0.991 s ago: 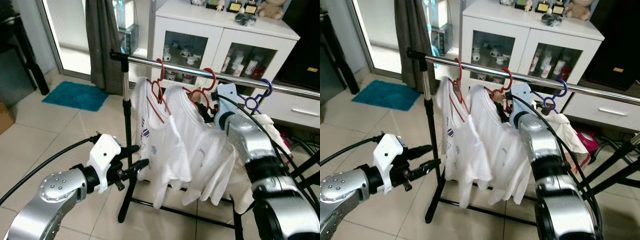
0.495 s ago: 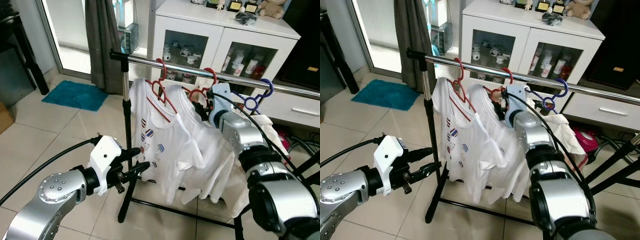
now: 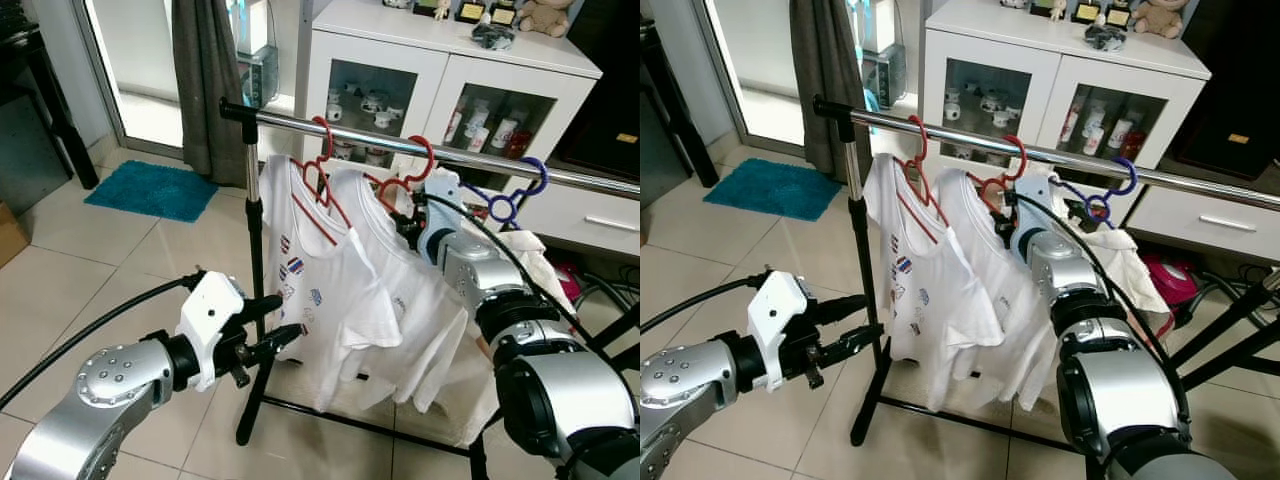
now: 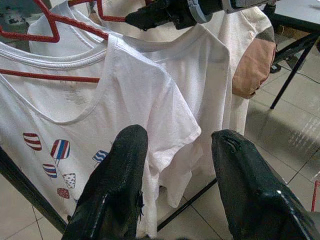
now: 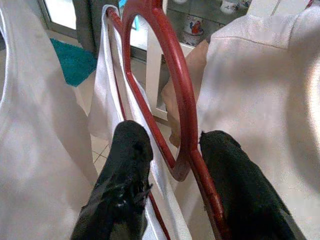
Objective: Hang hanger
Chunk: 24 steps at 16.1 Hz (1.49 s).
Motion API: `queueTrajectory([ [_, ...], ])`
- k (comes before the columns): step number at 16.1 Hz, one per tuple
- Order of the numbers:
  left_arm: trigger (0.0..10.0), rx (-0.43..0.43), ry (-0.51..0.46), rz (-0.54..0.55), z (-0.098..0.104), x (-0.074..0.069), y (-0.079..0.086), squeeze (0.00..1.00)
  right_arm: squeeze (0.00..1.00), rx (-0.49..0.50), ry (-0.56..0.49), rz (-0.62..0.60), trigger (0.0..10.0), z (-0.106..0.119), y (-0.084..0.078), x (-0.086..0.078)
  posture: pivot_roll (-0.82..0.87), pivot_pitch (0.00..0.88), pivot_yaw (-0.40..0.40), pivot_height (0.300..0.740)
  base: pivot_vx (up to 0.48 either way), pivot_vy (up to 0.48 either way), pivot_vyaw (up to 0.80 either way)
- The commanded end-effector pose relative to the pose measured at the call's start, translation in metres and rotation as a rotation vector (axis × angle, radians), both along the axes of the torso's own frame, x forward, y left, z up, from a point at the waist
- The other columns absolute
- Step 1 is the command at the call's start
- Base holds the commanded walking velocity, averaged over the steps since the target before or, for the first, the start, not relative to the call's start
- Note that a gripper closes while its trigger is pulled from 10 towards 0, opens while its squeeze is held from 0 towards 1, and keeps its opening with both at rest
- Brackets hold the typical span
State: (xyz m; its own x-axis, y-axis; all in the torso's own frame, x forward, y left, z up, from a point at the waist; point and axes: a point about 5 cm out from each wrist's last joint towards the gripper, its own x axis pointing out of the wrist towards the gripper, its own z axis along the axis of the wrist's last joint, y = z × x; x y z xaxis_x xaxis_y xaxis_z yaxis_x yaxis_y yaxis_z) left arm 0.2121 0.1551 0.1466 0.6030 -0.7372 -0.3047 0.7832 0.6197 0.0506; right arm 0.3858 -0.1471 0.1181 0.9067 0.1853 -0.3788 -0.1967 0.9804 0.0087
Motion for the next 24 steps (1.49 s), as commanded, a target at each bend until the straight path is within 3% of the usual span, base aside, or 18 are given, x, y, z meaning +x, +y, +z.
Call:
queueTrajectory([
  [1,10.0,0.002,-0.004,-0.020,0.002,-0.002,-0.003,0.00,0.00,0.013,-0.031,-0.008,0.0,0.010,0.001,0.005,0.02,0.000,-0.080,0.740,0.000,0.000,0.00],
  [11,10.0,0.001,-0.017,-0.030,0.002,0.003,-0.006,0.00,0.00,0.042,-0.074,-0.012,0.0,0.016,0.001,0.007,0.01,0.000,-0.069,0.740,0.000,0.000,0.00],
  [14,10.0,-0.003,-0.037,-0.027,0.003,0.006,-0.009,0.00,0.00,0.051,-0.144,-0.016,0.0,0.026,-0.004,0.009,0.00,0.000,-0.070,0.740,0.000,0.000,0.00],
  [16,10.0,-0.017,-0.076,0.021,0.004,0.012,-0.010,0.00,0.00,0.109,-0.257,-0.031,0.0,0.041,-0.013,0.009,0.00,0.000,-0.069,0.740,0.000,0.000,0.00],
  [18,10.0,-0.020,-0.093,0.111,0.003,0.019,-0.009,0.00,0.00,0.109,-0.308,-0.034,0.0,0.043,-0.019,0.003,-0.01,0.000,-0.070,0.740,0.000,0.000,0.00],
  [19,10.0,-0.036,-0.104,0.211,0.000,0.027,-0.007,0.00,0.00,0.109,-0.337,-0.029,0.0,0.041,-0.024,-0.008,-0.01,0.000,-0.070,0.740,0.000,0.000,0.00],
  [24,10.0,-0.026,-0.111,0.259,-0.007,0.029,-0.009,0.00,0.00,0.078,-0.246,0.047,0.0,0.004,-0.021,-0.056,-0.04,0.000,-0.066,0.740,0.000,0.000,0.00],
])
